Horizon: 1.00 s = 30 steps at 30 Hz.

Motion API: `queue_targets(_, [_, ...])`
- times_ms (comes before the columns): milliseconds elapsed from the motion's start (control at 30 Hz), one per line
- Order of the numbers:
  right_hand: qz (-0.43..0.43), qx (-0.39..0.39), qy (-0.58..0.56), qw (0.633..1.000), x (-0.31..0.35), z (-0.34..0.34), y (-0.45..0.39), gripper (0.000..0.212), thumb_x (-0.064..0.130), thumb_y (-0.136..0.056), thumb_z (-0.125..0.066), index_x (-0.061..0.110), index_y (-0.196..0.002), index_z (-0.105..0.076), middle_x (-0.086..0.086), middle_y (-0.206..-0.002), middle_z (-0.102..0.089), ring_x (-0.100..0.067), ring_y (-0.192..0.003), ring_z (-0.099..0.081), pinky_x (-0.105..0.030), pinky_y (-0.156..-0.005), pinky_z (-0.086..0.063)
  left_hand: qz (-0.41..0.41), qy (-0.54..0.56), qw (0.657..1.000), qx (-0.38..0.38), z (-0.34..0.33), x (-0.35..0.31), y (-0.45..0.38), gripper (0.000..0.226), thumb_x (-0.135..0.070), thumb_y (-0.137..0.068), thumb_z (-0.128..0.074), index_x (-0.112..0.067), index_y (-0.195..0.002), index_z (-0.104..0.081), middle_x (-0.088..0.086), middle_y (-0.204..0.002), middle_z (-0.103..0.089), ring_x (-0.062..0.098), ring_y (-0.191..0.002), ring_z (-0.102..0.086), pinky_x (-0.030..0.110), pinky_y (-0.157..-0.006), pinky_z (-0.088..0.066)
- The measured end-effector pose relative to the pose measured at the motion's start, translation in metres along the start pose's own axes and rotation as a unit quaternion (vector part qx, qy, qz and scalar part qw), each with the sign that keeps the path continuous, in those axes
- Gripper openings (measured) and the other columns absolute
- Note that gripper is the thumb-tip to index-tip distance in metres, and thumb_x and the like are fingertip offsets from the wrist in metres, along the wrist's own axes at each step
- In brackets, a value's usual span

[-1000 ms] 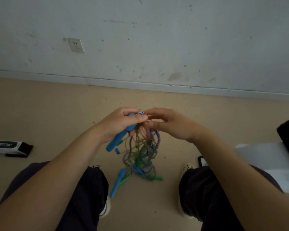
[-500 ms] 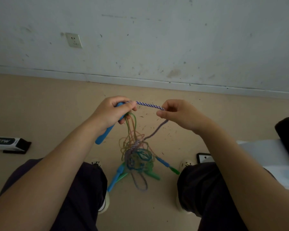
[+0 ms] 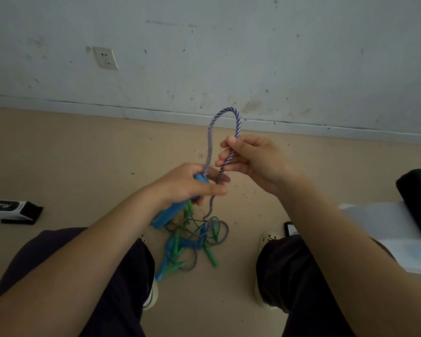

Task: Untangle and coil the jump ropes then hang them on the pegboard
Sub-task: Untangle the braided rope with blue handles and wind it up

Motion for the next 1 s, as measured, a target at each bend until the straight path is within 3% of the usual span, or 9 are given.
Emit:
queue_targets(100, [0.031,-0.065,0.073,0.995,0.004,0.01,-0.003,0.018,0.019,-0.098,-0.057,0.007,-0.095,-0.07,-0.005,-0.068,-0.069,-0.016,-0.055,-0.065,-0.021,-0.046,-0.047,0.009,-0.085,0.996,0.016,0.0,-0.001,-0.004,0.011,-0.029,-0.085,-0.08,-0.02,-0.092,-0.077,0.001,-0.086,-0.078,0.01,-0.058,-0.06,0.018,-0.051,-0.047])
queue_targets(267, [0.022,-0.203,0.301,0.932,0.003,0.049,-0.006,0.018,0.019,-0.096,-0.062,0.006,-0.089,-0.073,0.001,-0.053,-0.061,-0.009,-0.038,-0.049,-0.017,-0.041,-0.039,0.053,-0.202,0.978,-0.023,0.043,-0.002,0.002,0.018,-0.04,-0.084,-0.078,-0.022,-0.086,-0.076,-0.01,-0.077,-0.076,-0.005,-0.056,-0.058,0.015,-0.053,-0.043])
queue_targets(367, [-0.011,-0.188,0.347,0.919,-0.002,0.052,-0.003,0.02,0.018,-0.094,-0.065,0.001,-0.101,-0.072,-0.005,-0.07,-0.069,-0.012,-0.056,-0.064,-0.023,-0.054,-0.053,0.028,-0.198,0.978,-0.058,0.051,-0.002,0.008,0.019,-0.044,-0.083,-0.077,-0.025,-0.08,-0.077,-0.011,-0.074,-0.075,-0.009,-0.059,-0.059,0.022,-0.057,-0.038])
queue_targets(467, [0.035,-0.168,0.486,0.857,-0.001,0.036,0.004,0.033,0.031,-0.089,-0.071,0.006,-0.11,-0.069,-0.006,-0.096,-0.069,-0.019,-0.087,-0.064,-0.032,-0.079,-0.052,0.01,-0.118,0.991,-0.064,0.044,-0.006,0.012,0.023,-0.05,-0.077,-0.078,-0.027,-0.079,-0.078,-0.001,-0.074,-0.076,0.002,-0.066,-0.067,0.025,-0.065,-0.048])
queue_targets(567, [0.107,-0.104,0.496,0.856,-0.002,0.005,0.011,0.04,0.035,-0.085,-0.074,0.018,-0.12,-0.065,0.002,-0.118,-0.057,-0.008,-0.104,-0.053,-0.018,-0.088,-0.038,-0.011,-0.071,0.997,-0.02,0.028,-0.01,0.01,0.027,-0.048,-0.082,-0.075,-0.022,-0.085,-0.079,0.005,-0.071,-0.074,0.014,-0.071,-0.073,0.029,-0.077,-0.052])
queue_targets(667, [0.157,-0.102,0.484,0.855,-0.008,-0.011,0.013,0.058,0.03,-0.082,-0.078,0.018,-0.133,-0.052,0.005,-0.128,-0.045,-0.001,-0.111,-0.042,-0.008,-0.091,-0.028,-0.018,-0.035,0.999,-0.034,0.022,-0.01,0.004,0.031,-0.048,-0.081,-0.075,-0.018,-0.087,-0.078,0.003,-0.062,-0.067,0.017,-0.059,-0.066,0.046,-0.08,-0.06])
queue_targets(800, [0.194,-0.096,0.468,0.857,-0.002,-0.009,0.014,0.059,0.03,-0.087,-0.073,0.019,-0.14,-0.049,0.007,-0.136,-0.044,0.005,-0.12,-0.039,-0.002,-0.097,-0.029,0.009,0.02,0.999,-0.049,0.025,-0.006,-0.001,0.025,-0.037,-0.088,-0.076,-0.012,-0.087,-0.076,0.003,-0.059,-0.059,0.014,-0.05,-0.054,0.037,-0.062,-0.058])
queue_targets(900, [0.104,0.021,0.409,0.906,-0.005,-0.011,0.015,0.044,0.037,-0.085,-0.073,0.022,-0.125,-0.064,0.007,-0.115,-0.068,0.002,-0.102,-0.061,-0.015,-0.095,-0.048,0.006,0.082,0.997,0.004,0.022,-0.006,-0.001,0.025,-0.037,-0.088,-0.073,-0.011,-0.085,-0.074,0.003,-0.06,-0.056,0.014,-0.05,-0.051,0.03,-0.057,-0.053])
queue_targets(1000, [0.005,0.082,0.357,0.931,-0.016,-0.02,0.015,0.042,0.047,-0.075,-0.077,0.027,-0.11,-0.064,0.007,-0.069,-0.065,-0.012,-0.061,-0.058,-0.028,-0.061,-0.051,0.002,0.097,0.993,0.065,0.016,-0.008,0.0,0.025,-0.045,-0.082,-0.076,-0.021,-0.074,-0.073,0.002,-0.061,-0.056,0.014,-0.052,-0.052,0.027,-0.058,-0.053])
Point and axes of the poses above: each hand's wrist, its own y-axis away from the middle knuckle, its own z-axis out of the back of the hand, x = y × z, the point moved 2 cm from there along -y, towards the middle knuckle
